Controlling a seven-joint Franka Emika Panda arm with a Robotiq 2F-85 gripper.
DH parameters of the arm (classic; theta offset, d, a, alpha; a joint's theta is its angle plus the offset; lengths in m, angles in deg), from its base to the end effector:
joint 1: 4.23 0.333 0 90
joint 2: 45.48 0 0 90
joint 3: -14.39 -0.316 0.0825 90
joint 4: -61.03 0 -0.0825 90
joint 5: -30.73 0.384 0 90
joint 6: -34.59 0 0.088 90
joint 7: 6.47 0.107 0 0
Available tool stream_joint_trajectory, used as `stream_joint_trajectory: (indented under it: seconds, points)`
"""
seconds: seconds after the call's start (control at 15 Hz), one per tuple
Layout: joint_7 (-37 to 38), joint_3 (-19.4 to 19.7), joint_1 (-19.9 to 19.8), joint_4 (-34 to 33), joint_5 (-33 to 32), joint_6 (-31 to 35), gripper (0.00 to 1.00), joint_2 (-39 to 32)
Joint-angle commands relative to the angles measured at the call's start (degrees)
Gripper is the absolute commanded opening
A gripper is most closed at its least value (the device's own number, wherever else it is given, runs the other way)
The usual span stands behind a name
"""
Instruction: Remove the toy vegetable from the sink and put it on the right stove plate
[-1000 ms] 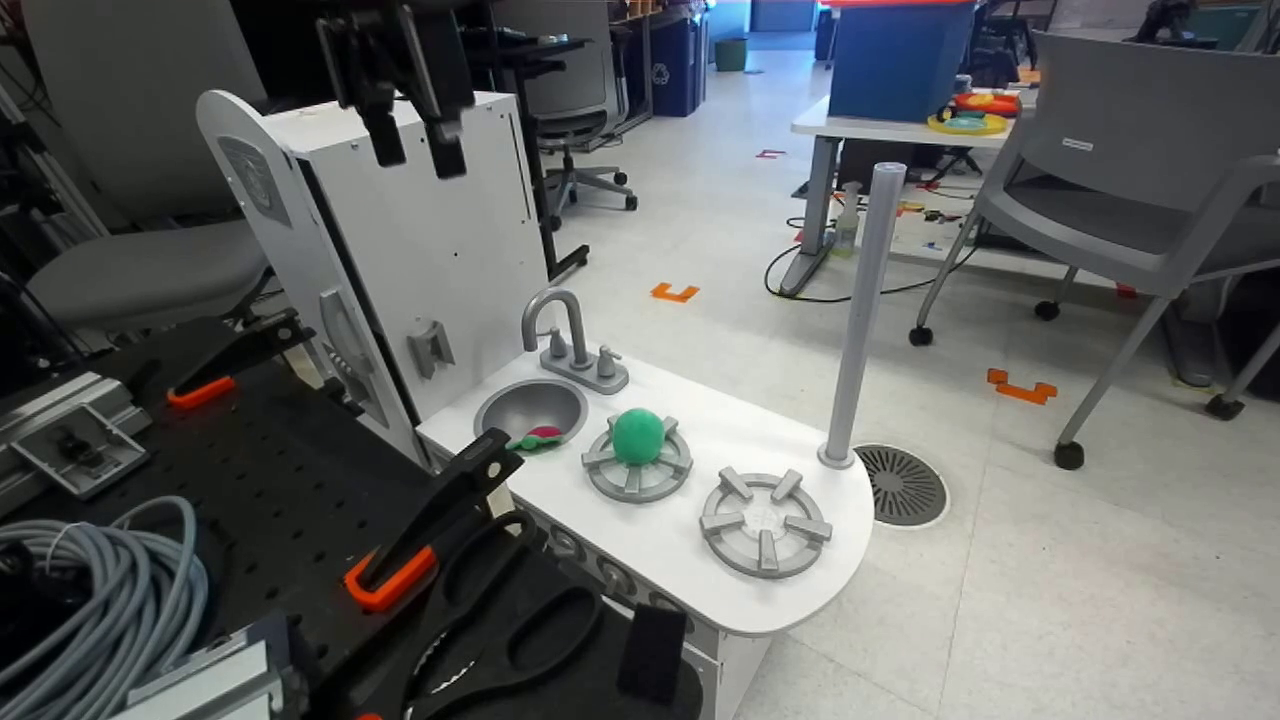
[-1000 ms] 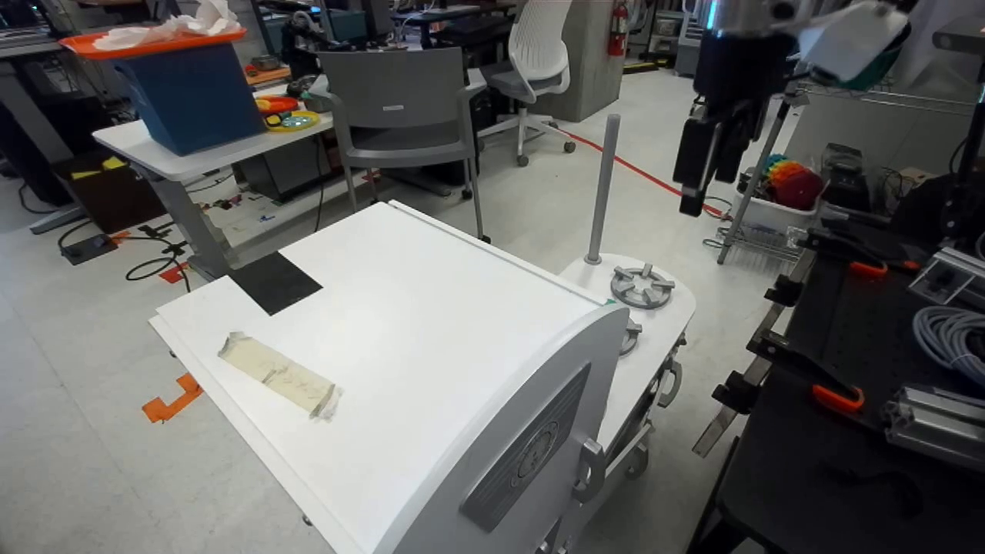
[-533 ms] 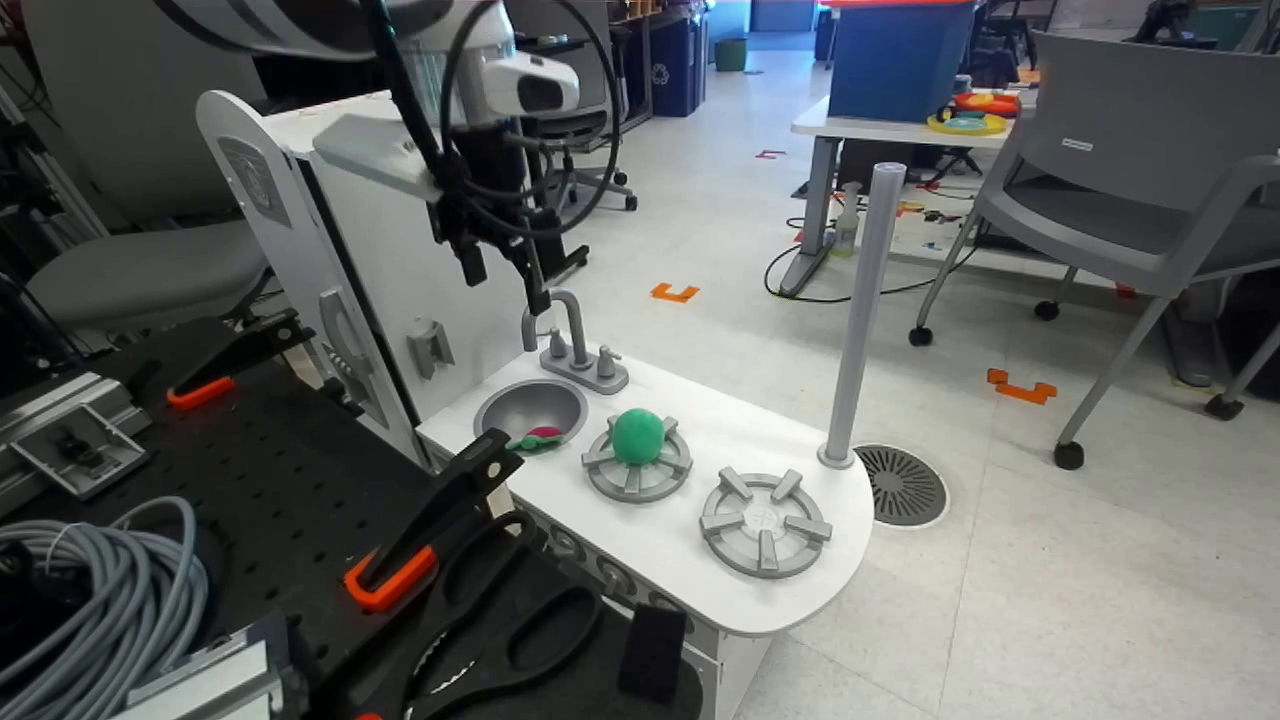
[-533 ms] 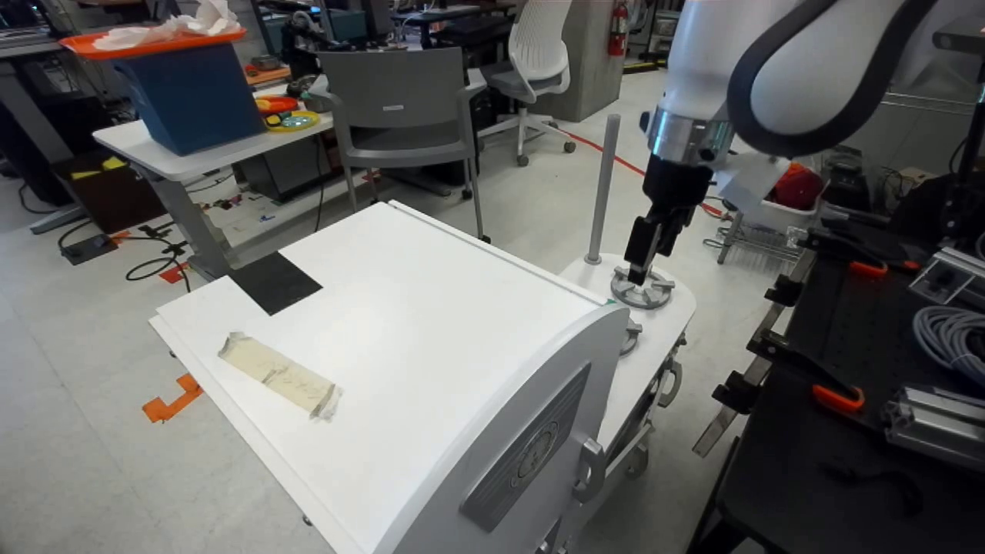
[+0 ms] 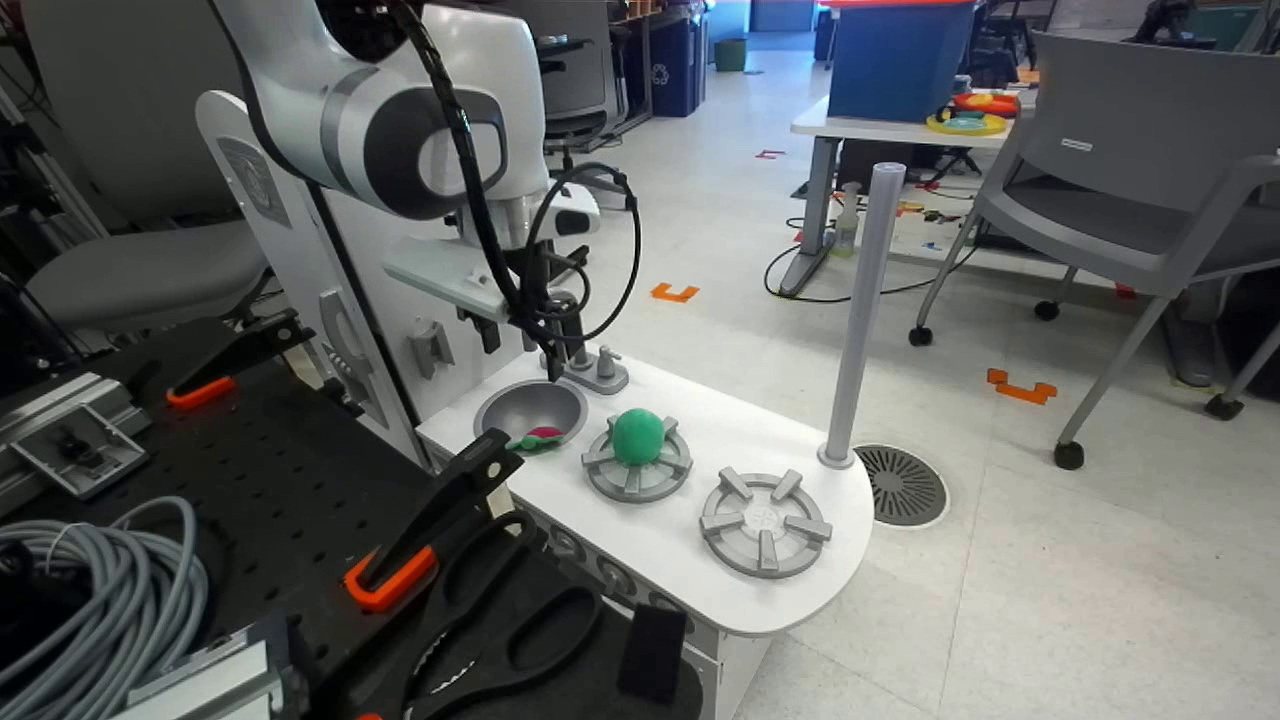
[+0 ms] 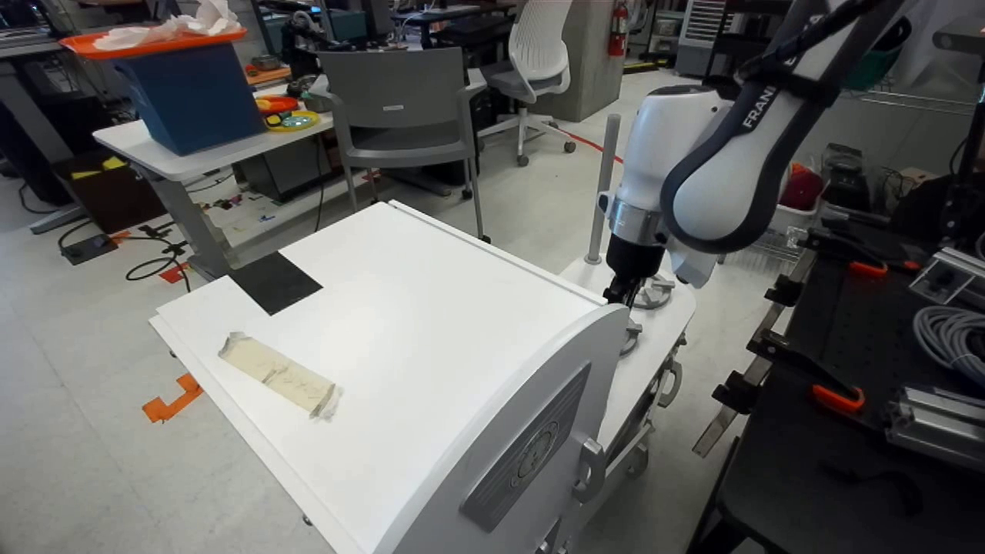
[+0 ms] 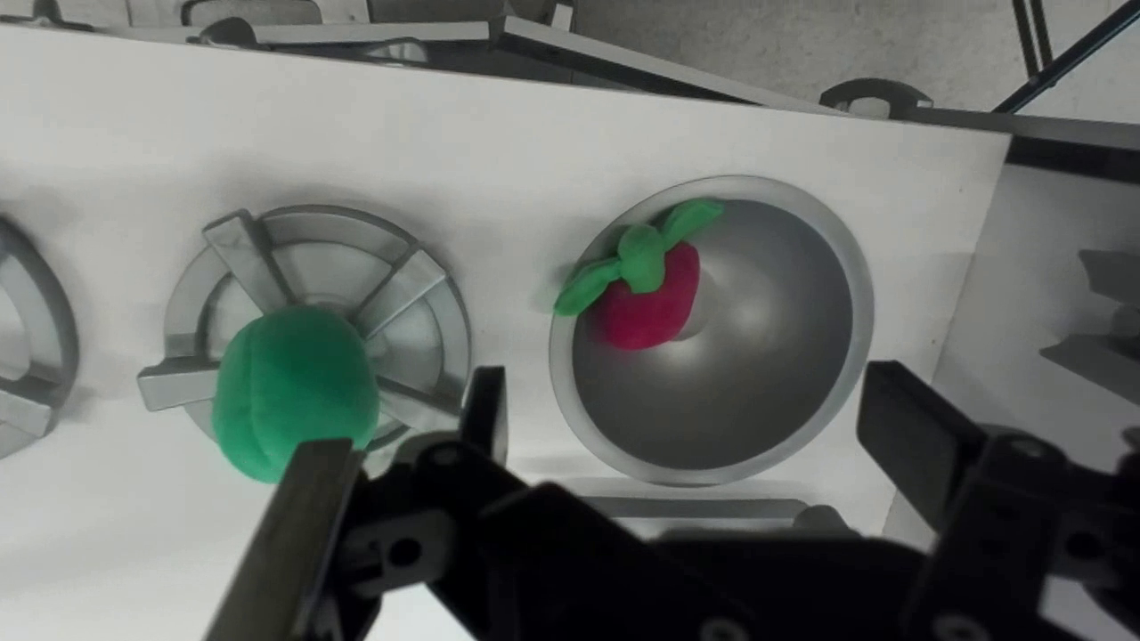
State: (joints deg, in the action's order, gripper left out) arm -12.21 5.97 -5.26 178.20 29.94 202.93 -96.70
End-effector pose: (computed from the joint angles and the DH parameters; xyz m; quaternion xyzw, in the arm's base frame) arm 0.5414 0.0791 0.0051 -0.9940 -0.0937 -0.0033 0.0557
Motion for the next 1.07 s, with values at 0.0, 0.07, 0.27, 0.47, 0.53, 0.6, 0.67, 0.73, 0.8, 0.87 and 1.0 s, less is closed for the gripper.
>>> stream_joint_trajectory:
  seconds: [0.0,0.07,0.27,0.47,0.53,0.6,0.67,0.73,0.8,0.87,1.0]
  points:
    - [-2.9,-0.9,-0.2,-8.1,-1.2,-0.3,1.00,-7.7]
    - [-3.3,-0.7,0.2,-10.1,-1.4,-0.7,1.00,-9.4]
    - [-3.4,0.3,1.7,-16.3,-1.9,-2.5,1.00,-14.6]
    - [-3.2,1.0,3.3,-21.1,-2.7,-3.6,1.00,-19.1]
    - [-3.3,1.2,3.8,-22.4,-3.1,-4.0,1.00,-20.5]
    - [-3.2,1.3,4.3,-23.7,-3.4,-4.6,1.00,-21.7]
    - [-2.9,1.6,4.8,-25.1,-3.5,-5.3,1.00,-23.0]
    - [-2.8,1.9,5.3,-26.5,-3.5,-5.7,1.00,-24.2]
    - [-2.5,2.4,6.0,-28.0,-3.6,-6.2,1.00,-25.5]
    - [-2.4,2.8,6.7,-29.4,-3.7,-6.8,1.00,-26.5]
    - [-2.1,3.4,7.7,-31.8,-3.9,-7.9,1.00,-28.3]
